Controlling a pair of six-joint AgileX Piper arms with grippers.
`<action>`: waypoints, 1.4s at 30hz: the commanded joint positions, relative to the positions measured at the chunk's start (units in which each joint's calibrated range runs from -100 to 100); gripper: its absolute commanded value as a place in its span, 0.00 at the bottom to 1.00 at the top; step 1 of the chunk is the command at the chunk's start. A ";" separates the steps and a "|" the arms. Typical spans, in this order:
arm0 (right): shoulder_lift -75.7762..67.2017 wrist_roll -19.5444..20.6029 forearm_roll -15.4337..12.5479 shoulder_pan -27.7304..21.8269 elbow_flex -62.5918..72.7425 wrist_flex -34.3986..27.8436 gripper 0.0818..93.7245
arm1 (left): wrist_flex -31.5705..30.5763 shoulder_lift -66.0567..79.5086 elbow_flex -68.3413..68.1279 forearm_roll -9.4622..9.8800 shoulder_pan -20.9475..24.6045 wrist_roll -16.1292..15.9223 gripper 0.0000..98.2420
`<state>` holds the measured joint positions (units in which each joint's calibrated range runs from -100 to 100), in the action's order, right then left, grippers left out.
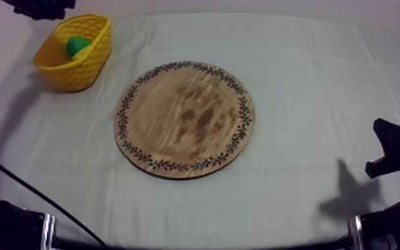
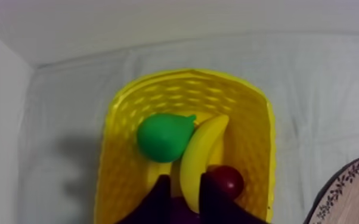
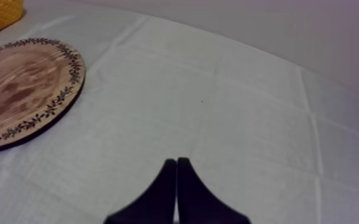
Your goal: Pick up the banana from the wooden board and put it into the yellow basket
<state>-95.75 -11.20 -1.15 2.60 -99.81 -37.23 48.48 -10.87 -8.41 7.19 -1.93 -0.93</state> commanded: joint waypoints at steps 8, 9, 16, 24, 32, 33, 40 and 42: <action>0.00 -0.01 0.00 0.00 0.03 -0.03 0.00 | -4.29 23.74 -16.35 -2.14 1.12 -0.21 0.00; 0.00 -0.01 0.00 0.00 0.03 -0.03 0.00 | -4.60 26.69 -18.63 -2.24 1.31 -0.05 0.00; 0.00 -0.01 0.00 0.00 0.03 -0.03 0.00 | -7.80 48.87 -36.53 -2.41 2.10 1.40 0.00; 0.00 -0.01 0.00 0.00 0.03 -0.03 0.00 | -15.28 72.67 -60.23 -1.30 1.02 3.64 0.00; 0.00 -0.02 0.00 0.00 0.03 -0.03 0.00 | -19.68 91.30 -79.50 -0.78 0.82 3.16 0.00; 0.00 -0.02 0.00 0.00 0.03 -0.03 0.00 | -20.10 92.91 -81.46 -0.26 0.81 3.55 0.00; 0.00 -0.02 0.00 0.00 0.03 -0.03 0.00 | -20.88 100.01 -88.37 0.96 0.73 4.77 0.00; 0.00 -0.02 0.00 0.00 0.03 -0.03 0.00 | -20.66 101.63 -89.51 0.52 0.62 4.36 0.00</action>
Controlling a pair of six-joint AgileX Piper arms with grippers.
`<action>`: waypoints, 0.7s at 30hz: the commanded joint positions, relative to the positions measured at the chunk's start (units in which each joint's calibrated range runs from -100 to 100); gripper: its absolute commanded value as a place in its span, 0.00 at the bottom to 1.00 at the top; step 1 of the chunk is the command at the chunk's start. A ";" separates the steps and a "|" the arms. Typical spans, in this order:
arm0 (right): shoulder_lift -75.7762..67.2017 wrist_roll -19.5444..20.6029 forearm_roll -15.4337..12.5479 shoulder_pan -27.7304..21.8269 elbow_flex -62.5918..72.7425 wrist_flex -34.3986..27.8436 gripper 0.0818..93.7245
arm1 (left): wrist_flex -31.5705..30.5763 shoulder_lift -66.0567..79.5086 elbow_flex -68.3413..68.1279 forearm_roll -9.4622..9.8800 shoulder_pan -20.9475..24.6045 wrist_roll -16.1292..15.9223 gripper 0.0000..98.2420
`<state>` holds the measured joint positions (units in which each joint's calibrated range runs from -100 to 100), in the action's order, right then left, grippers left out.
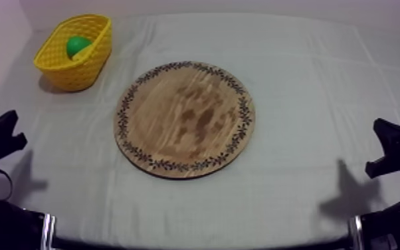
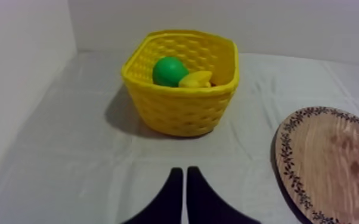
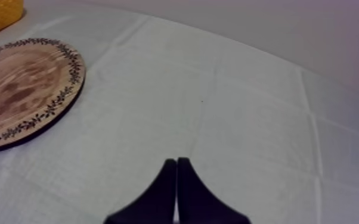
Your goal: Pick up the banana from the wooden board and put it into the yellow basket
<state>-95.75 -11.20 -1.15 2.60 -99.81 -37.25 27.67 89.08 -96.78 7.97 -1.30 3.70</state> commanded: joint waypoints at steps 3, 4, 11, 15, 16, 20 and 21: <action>0.00 -0.01 0.00 0.00 0.03 -0.01 0.00 | 1.57 3.95 -1.92 -1.40 -0.07 -1.30 0.00; 0.00 -0.01 0.00 0.00 0.03 -0.01 0.00 | 2.23 4.62 -2.04 -1.87 -0.06 -1.78 0.00; 0.00 -0.01 0.00 0.00 0.03 -0.01 0.00 | 5.97 8.59 -2.08 -3.93 0.09 -3.70 0.00; 0.00 -0.01 0.00 0.00 0.03 -0.01 0.00 | 7.13 10.16 -2.18 -4.56 0.18 -4.65 0.00; 0.00 -0.01 0.00 0.00 0.03 -0.01 0.00 | 7.24 10.31 -2.19 -4.63 0.25 -4.78 0.00; 0.00 -0.01 0.00 0.00 0.03 -0.01 0.00 | 7.41 10.57 -2.24 -4.71 0.28 -5.12 0.00; 0.00 -0.01 0.00 0.00 0.03 -0.01 0.00 | 7.39 10.60 -2.27 -4.66 0.21 -5.15 0.00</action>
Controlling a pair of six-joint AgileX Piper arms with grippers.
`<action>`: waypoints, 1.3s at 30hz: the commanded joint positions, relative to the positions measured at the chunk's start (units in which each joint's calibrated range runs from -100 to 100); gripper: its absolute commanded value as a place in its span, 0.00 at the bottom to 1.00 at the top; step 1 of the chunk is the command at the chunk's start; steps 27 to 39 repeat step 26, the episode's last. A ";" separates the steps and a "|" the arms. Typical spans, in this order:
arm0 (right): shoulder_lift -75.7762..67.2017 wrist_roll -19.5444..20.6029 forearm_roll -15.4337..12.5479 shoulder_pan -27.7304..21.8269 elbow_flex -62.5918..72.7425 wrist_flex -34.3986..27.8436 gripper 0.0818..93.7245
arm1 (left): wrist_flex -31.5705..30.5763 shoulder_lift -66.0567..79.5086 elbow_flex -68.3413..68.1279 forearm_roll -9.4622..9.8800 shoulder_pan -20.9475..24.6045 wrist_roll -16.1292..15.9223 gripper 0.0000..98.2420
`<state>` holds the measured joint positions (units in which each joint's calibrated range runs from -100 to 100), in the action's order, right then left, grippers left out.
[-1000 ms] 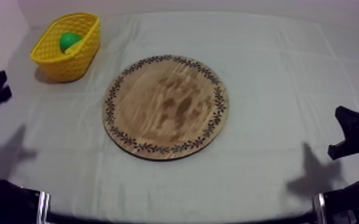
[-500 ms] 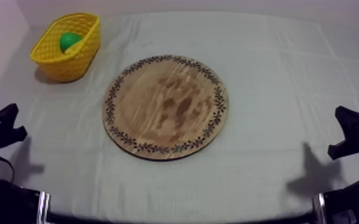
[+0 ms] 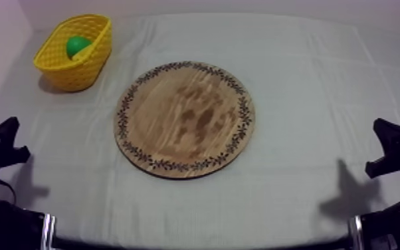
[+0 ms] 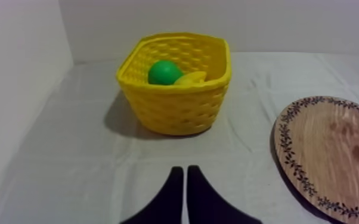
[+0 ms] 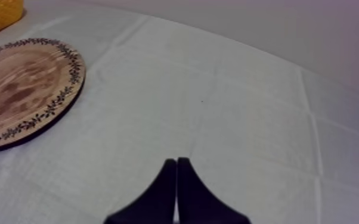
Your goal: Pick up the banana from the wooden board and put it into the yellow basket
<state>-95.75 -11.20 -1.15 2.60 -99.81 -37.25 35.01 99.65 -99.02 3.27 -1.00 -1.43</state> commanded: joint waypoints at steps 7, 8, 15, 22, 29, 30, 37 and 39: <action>0.00 -0.01 0.00 0.00 0.03 -0.01 0.00 | -1.07 0.09 -0.37 0.10 -0.26 -0.61 0.00; 0.00 -0.01 0.00 0.00 0.03 -0.01 0.00 | -1.11 0.09 -0.39 0.09 -0.24 -0.59 0.00; 0.00 -0.01 0.00 0.00 0.03 -0.01 0.00 | -1.10 0.09 -0.42 -0.04 -0.08 1.03 0.00; 0.00 -0.01 0.00 0.00 0.03 -0.01 0.00 | -0.78 0.09 -0.35 -0.25 0.02 1.37 0.00; 0.00 -0.01 0.00 0.00 0.03 -0.01 0.00 | 0.28 0.09 -0.08 -0.31 0.22 0.87 0.00; 0.00 -0.01 0.00 0.00 0.03 -0.01 0.00 | 0.28 0.09 -0.08 -0.31 0.22 0.87 0.00; 0.00 -0.01 0.00 0.00 0.03 -0.01 0.00 | 0.28 0.09 -0.08 -0.31 0.22 0.87 0.00; 0.00 -0.01 0.00 0.00 0.03 -0.01 0.00 | 0.28 0.09 -0.08 -0.31 0.22 0.87 0.00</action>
